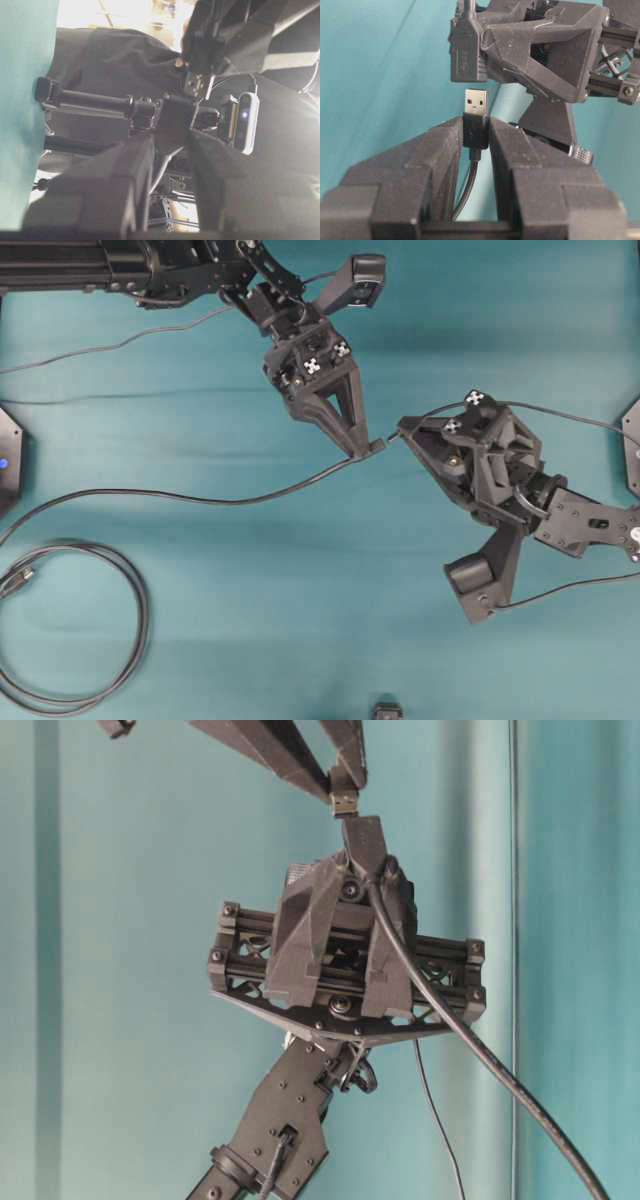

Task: Insert the USB using both arms.
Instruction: 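Align the male plug with the female socket and push together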

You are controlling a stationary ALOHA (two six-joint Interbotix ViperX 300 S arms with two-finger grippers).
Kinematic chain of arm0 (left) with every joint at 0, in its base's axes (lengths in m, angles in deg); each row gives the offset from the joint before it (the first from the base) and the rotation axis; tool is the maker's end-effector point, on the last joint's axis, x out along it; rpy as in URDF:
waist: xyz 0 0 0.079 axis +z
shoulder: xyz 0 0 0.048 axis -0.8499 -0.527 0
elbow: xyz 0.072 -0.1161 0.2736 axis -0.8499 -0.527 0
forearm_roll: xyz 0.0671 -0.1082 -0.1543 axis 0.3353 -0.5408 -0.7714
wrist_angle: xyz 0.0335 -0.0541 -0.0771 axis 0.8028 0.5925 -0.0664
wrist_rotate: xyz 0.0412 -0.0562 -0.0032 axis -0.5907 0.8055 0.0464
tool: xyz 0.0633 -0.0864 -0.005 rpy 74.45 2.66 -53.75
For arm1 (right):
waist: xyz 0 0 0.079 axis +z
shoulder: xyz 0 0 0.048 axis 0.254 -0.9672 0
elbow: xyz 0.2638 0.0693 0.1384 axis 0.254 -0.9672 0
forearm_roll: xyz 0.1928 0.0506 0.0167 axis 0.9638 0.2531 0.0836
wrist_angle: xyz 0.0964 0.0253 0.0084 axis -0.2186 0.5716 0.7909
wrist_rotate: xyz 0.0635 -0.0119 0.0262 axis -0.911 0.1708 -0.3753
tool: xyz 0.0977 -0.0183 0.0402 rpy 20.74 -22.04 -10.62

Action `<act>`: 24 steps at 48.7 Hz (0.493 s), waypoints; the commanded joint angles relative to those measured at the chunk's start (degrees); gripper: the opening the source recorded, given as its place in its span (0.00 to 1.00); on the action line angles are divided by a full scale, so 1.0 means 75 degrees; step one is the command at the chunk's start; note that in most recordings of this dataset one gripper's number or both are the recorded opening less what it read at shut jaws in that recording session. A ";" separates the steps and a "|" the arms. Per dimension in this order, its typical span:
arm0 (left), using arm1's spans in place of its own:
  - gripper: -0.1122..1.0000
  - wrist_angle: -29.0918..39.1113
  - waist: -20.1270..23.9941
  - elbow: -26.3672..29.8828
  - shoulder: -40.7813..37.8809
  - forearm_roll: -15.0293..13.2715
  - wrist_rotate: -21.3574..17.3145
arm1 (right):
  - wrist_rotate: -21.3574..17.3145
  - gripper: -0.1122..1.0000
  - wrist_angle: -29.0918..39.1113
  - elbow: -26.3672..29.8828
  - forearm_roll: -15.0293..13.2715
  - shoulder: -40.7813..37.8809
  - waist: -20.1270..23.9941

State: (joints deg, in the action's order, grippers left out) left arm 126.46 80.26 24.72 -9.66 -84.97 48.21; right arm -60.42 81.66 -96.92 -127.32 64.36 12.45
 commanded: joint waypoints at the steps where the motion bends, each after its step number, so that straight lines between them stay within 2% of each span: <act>1: 0.29 -0.0047 -0.0012 0.0164 0.0129 -0.0012 0.0059 | -0.0023 0.30 0.0000 0.0199 -0.0070 0.0023 0.0012; 24: 0.29 -0.0352 0.0070 0.0176 0.0176 -0.0012 0.0023 | -0.0352 0.29 0.0012 0.0188 -0.0059 -0.0094 0.0012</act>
State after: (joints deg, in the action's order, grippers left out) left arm 124.44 80.17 24.72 -9.66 -84.89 48.12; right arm -62.61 81.92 -96.84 -127.32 63.21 12.36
